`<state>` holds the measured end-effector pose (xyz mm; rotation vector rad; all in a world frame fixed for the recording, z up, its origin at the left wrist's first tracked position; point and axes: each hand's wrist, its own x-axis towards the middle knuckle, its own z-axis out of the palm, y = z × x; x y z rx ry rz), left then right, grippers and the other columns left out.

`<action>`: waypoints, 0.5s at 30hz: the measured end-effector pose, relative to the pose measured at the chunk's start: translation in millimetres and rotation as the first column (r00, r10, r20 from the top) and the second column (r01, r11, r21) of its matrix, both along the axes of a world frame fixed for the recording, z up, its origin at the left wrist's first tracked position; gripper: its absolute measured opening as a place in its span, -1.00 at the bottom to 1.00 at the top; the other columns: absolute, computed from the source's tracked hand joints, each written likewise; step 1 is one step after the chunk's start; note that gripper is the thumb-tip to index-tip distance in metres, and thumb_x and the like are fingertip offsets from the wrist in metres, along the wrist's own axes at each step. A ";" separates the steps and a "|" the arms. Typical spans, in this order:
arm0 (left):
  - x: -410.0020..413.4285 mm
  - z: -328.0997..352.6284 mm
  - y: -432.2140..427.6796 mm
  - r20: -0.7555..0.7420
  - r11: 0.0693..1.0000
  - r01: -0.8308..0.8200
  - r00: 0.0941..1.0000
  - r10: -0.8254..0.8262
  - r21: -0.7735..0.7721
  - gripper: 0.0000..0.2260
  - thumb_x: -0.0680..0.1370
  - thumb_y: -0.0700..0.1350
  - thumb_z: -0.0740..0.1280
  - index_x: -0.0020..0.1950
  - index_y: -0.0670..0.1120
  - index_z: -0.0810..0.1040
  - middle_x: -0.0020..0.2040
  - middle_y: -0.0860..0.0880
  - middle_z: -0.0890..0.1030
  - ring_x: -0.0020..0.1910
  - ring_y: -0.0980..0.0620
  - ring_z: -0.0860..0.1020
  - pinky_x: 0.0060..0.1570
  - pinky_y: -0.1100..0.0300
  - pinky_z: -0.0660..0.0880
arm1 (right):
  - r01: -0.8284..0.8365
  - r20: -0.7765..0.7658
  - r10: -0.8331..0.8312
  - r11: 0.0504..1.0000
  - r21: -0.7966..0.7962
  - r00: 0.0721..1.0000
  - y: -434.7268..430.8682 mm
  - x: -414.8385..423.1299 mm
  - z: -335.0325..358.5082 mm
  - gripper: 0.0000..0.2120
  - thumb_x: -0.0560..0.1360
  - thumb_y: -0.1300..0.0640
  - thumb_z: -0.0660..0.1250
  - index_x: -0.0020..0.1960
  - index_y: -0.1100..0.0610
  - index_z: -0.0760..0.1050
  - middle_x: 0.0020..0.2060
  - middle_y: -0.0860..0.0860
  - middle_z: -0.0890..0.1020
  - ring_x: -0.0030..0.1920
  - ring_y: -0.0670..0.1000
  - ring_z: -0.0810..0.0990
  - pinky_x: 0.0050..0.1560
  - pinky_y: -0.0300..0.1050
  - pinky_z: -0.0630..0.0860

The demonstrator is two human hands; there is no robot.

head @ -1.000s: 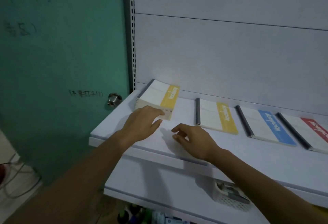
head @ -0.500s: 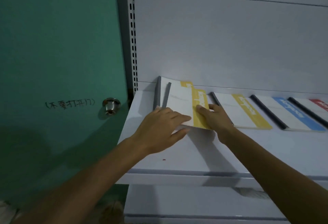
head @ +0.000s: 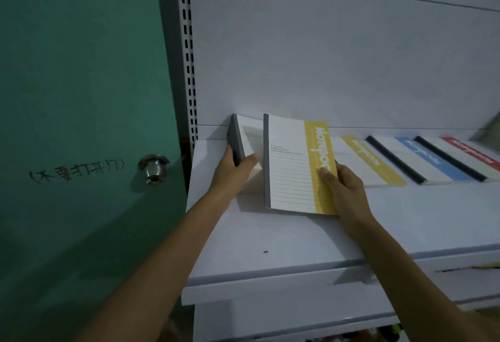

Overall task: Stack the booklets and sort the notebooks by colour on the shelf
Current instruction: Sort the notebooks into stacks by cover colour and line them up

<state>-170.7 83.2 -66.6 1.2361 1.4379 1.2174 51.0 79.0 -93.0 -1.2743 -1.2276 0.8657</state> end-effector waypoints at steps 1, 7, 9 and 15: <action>3.6 -5.4 -1.1 0.005 1.000 -0.007 1.000 0.006 0.027 -0.47 0.58 0.04 0.23 0.52 0.02 0.15 0.38 -0.02 0.42 0.10 0.10 0.47 0.01 0.22 0.39 | 0.001 -0.007 -0.001 1.000 0.004 1.000 0.5 -0.3 0.4 -0.94 0.54 0.06 0.32 -0.05 0.01 0.55 -0.19 -0.17 0.68 -0.23 -0.21 0.62 -0.25 -0.30 0.51; 14.2 -15.8 -4.7 -0.163 0.984 -0.095 0.979 0.120 0.154 -0.49 0.64 0.01 0.04 0.56 0.04 -0.05 0.48 0.02 0.28 0.22 0.00 0.42 0.16 0.12 0.37 | 0.045 -0.071 -0.046 0.999 -0.010 0.996 3.3 2.5 0.6 -0.92 0.55 0.07 0.31 -0.02 0.05 0.55 -0.13 -0.09 0.67 -0.20 -0.17 0.63 -0.27 -0.30 0.51; 15.9 -18.7 -8.3 -0.190 0.970 -0.125 0.968 0.166 0.209 -0.53 0.64 -0.02 0.04 0.55 0.02 0.04 0.47 -0.01 0.32 0.31 -0.04 0.40 0.28 -0.02 0.39 | 0.061 -0.089 -0.063 0.998 -0.023 0.994 4.1 3.5 -0.6 -0.90 0.55 0.06 0.30 0.01 0.06 0.54 -0.06 -0.03 0.66 -0.11 -0.07 0.63 -0.17 -0.18 0.51; 18.1 -9.8 -23.8 -0.233 0.855 -0.169 0.920 0.316 0.491 -0.50 0.57 -0.07 0.00 0.52 -0.14 0.17 0.38 -0.13 0.41 0.33 -0.09 0.39 0.26 -0.10 0.41 | 0.110 -0.108 -0.114 0.993 -0.042 0.988 7.5 4.8 -4.0 -0.93 0.56 0.02 0.29 -0.02 0.00 0.52 -0.05 -0.05 0.65 -0.09 -0.09 0.62 -0.15 -0.17 0.50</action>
